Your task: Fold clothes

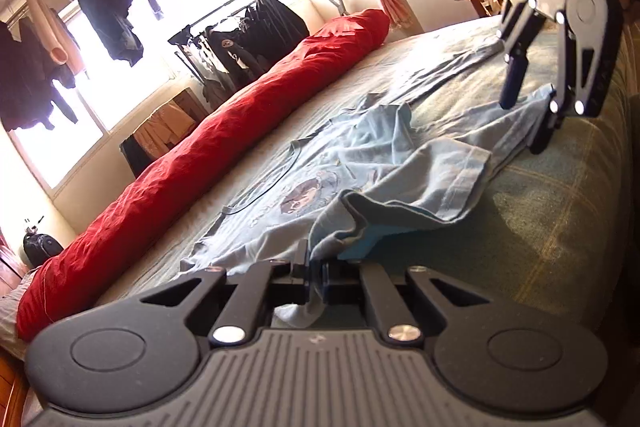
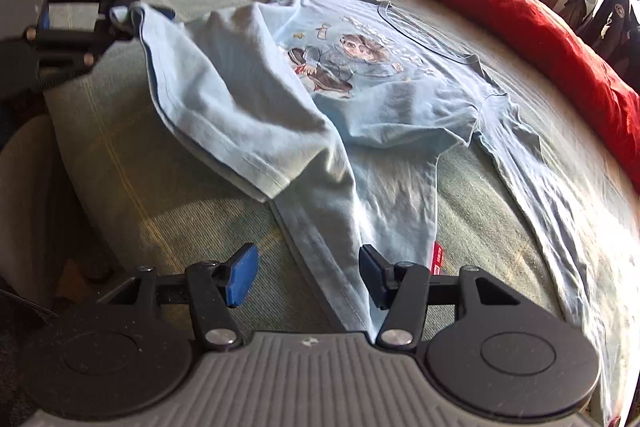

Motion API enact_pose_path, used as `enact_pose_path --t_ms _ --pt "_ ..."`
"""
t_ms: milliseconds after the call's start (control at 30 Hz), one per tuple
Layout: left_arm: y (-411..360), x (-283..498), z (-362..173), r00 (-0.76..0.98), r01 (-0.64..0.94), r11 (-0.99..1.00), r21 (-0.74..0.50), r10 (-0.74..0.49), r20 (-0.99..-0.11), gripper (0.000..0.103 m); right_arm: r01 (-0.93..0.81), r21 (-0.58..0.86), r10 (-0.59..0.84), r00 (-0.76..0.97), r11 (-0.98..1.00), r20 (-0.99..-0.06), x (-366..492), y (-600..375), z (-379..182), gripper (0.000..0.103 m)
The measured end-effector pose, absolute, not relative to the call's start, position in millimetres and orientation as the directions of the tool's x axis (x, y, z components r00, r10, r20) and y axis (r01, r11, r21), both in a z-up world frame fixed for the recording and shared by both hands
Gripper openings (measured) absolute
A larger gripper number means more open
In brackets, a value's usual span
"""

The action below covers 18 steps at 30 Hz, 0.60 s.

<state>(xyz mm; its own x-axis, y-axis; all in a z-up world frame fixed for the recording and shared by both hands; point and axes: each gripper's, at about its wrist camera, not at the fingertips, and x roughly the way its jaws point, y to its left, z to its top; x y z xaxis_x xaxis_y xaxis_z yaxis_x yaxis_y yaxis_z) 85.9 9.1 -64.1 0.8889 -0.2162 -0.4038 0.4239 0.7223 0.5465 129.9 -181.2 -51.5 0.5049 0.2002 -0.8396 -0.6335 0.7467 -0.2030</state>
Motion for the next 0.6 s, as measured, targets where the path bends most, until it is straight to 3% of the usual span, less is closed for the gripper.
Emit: enact_pose_path --t_ms 133,467,500,533,600 --pt "23 79 -47 0.917 0.353 0.752 0.557 -0.160 -0.366 0.003 -0.642 -0.283 0.150 0.534 0.712 -0.832 126 -177 -69 0.061" --pt "62 75 -32 0.910 0.309 0.822 0.478 -0.108 -0.401 0.003 -0.707 -0.538 0.084 0.637 0.458 -0.766 97 -155 -83 0.058" --pt "65 75 -32 0.908 0.307 0.826 0.472 -0.107 -0.404 0.003 -0.709 -0.546 0.078 0.638 0.447 -0.766 96 -154 -83 0.051" --pt "67 75 -32 0.907 0.305 0.831 0.466 -0.106 -0.407 0.003 -0.715 -0.546 0.072 0.633 0.438 -0.771 97 -153 -83 0.029" --pt "72 75 -32 0.905 0.302 0.838 0.454 -0.103 -0.412 0.003 -0.726 -0.542 0.061 0.620 0.422 -0.782 98 -152 -82 0.007"
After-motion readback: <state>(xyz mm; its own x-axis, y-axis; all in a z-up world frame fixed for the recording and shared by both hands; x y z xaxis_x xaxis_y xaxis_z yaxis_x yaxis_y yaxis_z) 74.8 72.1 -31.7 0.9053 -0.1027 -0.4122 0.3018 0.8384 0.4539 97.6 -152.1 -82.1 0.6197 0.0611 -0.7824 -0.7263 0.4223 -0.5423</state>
